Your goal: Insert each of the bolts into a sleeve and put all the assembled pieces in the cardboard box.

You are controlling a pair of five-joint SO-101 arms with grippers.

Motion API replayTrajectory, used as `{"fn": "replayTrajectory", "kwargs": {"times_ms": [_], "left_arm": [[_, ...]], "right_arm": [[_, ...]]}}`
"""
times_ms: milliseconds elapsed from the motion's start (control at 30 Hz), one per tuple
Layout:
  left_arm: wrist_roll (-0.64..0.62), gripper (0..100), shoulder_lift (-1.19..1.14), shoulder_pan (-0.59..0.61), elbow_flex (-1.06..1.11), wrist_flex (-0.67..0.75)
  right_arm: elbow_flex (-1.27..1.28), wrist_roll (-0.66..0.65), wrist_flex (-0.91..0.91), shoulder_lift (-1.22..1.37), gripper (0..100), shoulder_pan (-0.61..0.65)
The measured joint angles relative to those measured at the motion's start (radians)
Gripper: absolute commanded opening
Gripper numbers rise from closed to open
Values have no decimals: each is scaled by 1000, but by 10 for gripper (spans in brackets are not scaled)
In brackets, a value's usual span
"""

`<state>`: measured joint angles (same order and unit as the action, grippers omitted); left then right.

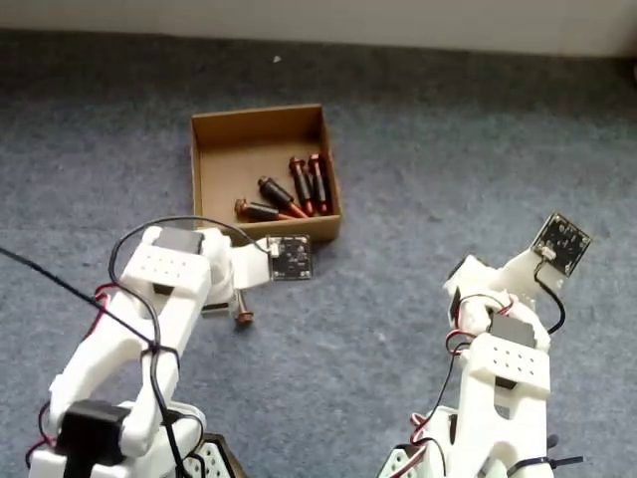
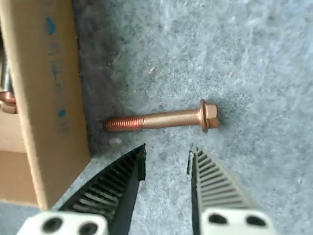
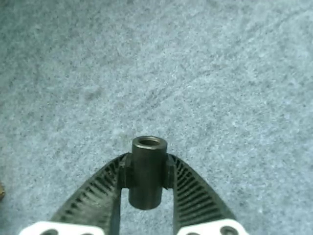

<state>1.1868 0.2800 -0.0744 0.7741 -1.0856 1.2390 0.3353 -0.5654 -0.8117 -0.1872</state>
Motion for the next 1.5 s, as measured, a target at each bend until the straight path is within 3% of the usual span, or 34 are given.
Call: {"fn": "replayTrajectory", "kwargs": {"times_ms": [300,700,1033,1167,1367,1500], "left_arm": [[15,168,-209,-26,-106,0],[-23,168,-224,-207,-107,21],[-28,168,-229,-242,-107,60],[-95,162,-229,-249,-107,60],[-207,52,-229,-305,-107,60],[-238,30,-226,-358,-89,63]], "right_arm": [[0,0,0,0,4,0],[0,0,0,0,4,0],[0,0,0,0,4,0],[0,0,0,0,4,0],[0,0,0,0,4,0],[0,0,0,0,4,0]]}}
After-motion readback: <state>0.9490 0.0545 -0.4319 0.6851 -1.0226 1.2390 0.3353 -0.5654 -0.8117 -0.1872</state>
